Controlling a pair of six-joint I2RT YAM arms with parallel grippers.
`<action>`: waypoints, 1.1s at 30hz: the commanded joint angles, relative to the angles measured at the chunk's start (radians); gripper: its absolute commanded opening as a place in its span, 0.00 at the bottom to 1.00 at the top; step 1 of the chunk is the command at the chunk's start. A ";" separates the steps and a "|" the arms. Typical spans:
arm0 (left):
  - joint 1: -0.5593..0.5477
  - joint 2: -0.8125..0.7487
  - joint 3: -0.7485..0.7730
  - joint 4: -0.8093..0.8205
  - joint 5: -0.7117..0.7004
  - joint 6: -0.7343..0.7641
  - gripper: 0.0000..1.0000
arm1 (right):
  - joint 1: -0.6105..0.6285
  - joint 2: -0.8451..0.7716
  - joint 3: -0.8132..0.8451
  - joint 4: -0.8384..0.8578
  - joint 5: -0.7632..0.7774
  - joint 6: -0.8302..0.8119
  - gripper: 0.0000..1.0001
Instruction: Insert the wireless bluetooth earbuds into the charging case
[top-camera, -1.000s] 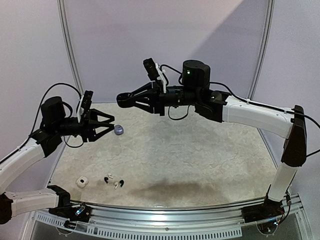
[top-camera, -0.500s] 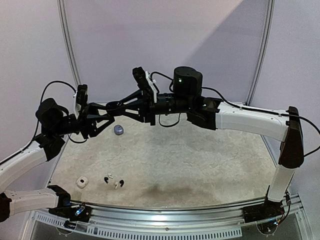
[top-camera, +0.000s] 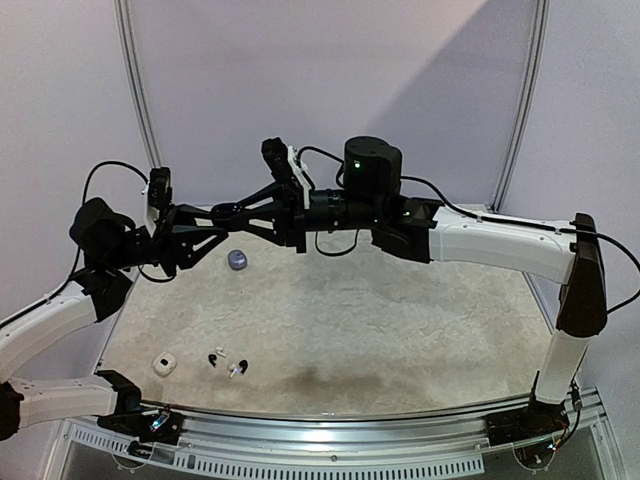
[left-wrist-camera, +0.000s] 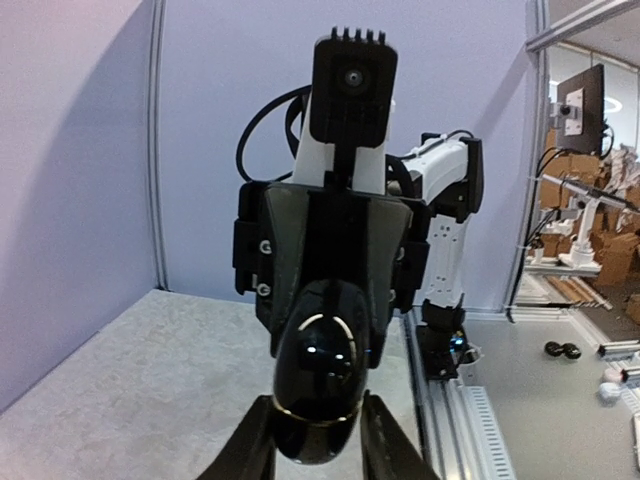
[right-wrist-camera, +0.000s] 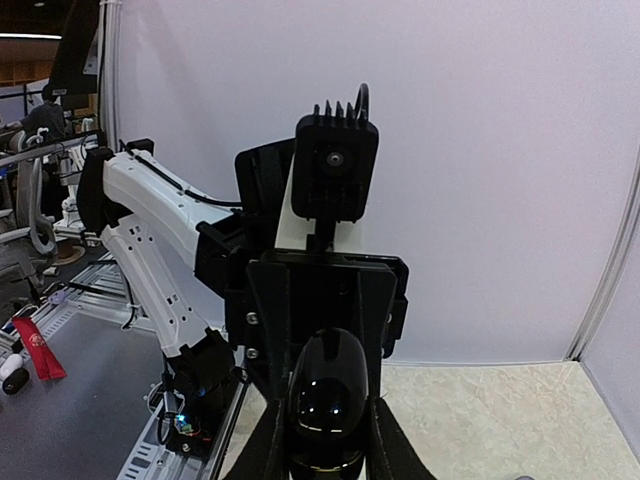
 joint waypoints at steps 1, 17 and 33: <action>-0.005 0.004 -0.014 0.031 0.020 0.000 0.22 | 0.005 0.023 -0.007 -0.009 0.017 -0.020 0.00; -0.004 -0.031 0.021 -0.271 -0.025 0.304 0.00 | 0.005 0.042 0.041 -0.127 0.199 0.027 0.54; -0.002 -0.067 0.058 -0.559 -0.018 0.680 0.00 | -0.011 0.104 0.139 -0.274 0.255 0.062 0.46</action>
